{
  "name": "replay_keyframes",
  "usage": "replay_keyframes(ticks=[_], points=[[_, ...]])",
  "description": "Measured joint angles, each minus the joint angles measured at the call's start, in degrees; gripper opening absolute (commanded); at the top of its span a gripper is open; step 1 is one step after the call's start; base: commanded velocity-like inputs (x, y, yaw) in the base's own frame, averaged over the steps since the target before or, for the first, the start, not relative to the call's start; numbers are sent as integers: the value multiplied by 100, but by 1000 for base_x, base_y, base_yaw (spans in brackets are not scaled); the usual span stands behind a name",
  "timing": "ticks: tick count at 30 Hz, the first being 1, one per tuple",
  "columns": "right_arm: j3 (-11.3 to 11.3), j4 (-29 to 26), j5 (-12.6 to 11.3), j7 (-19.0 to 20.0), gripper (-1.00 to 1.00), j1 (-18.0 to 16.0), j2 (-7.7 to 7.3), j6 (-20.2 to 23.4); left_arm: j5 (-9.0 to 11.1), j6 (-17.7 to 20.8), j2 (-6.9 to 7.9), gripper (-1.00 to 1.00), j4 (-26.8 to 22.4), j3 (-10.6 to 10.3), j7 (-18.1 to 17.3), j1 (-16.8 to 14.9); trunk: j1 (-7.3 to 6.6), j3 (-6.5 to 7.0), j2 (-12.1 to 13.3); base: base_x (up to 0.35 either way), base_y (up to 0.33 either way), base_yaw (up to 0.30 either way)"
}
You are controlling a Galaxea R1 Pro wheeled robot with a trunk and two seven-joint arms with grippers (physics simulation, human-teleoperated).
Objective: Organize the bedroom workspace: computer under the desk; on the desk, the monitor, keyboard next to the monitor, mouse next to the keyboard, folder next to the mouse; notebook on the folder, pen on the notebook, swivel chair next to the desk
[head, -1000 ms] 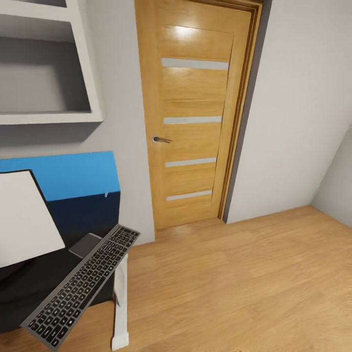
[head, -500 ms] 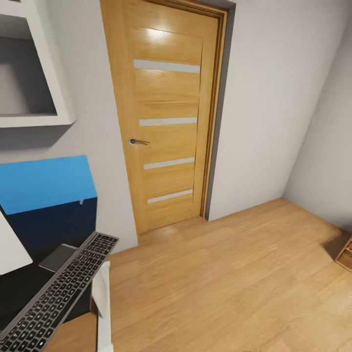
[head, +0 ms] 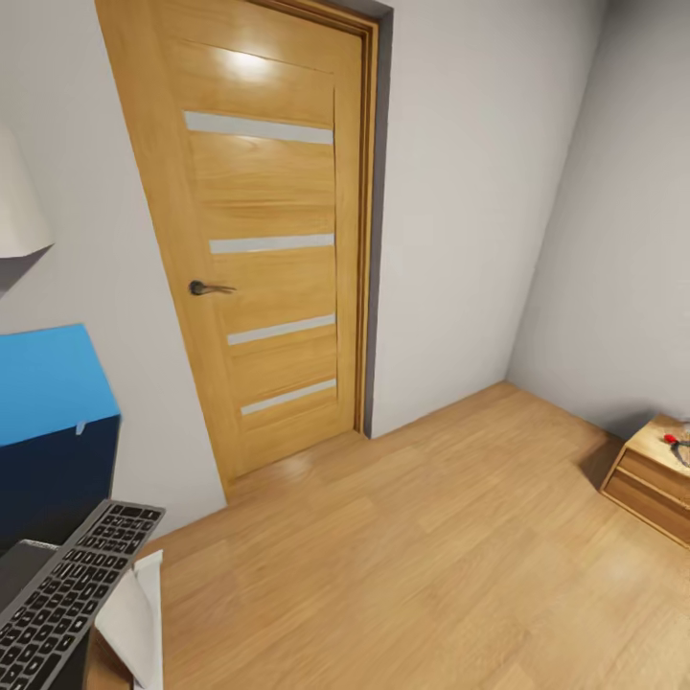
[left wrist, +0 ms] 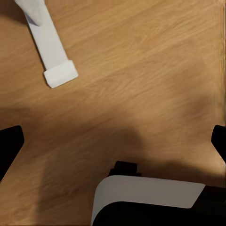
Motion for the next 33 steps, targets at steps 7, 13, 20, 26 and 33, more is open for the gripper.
replay_keyframes(ticks=[7, 13, 20, 26, 33], points=[[8, 0, 7, 1, 100, 0, 0, -2, 0, -1, 0, 100, -1, 0, 0, 0, 2, 18, 0, 44, -1, -277], [8, 0, 8, 1, 100, 0, 0, -4, 0, -1, 0, 100, 0, 2, 0, 0, 2, 26, 0, 19, 0, -277], [9, 0, 8, 1, 100, -1, 6, -3, 1, 2, 7, 100, -3, 11, 14, 1, 0, 27, 0, 229, 0, -106], [9, 0, 8, 1, 100, -1, 9, -3, 1, 1, 9, 100, -3, 16, 17, 2, -1, 28, 0, 312, 0, -16], [9, 0, 8, 1, 100, -1, 9, -3, 1, 4, 9, 100, -3, 21, 21, 2, -1, 28, 0, 326, 0, -1]])
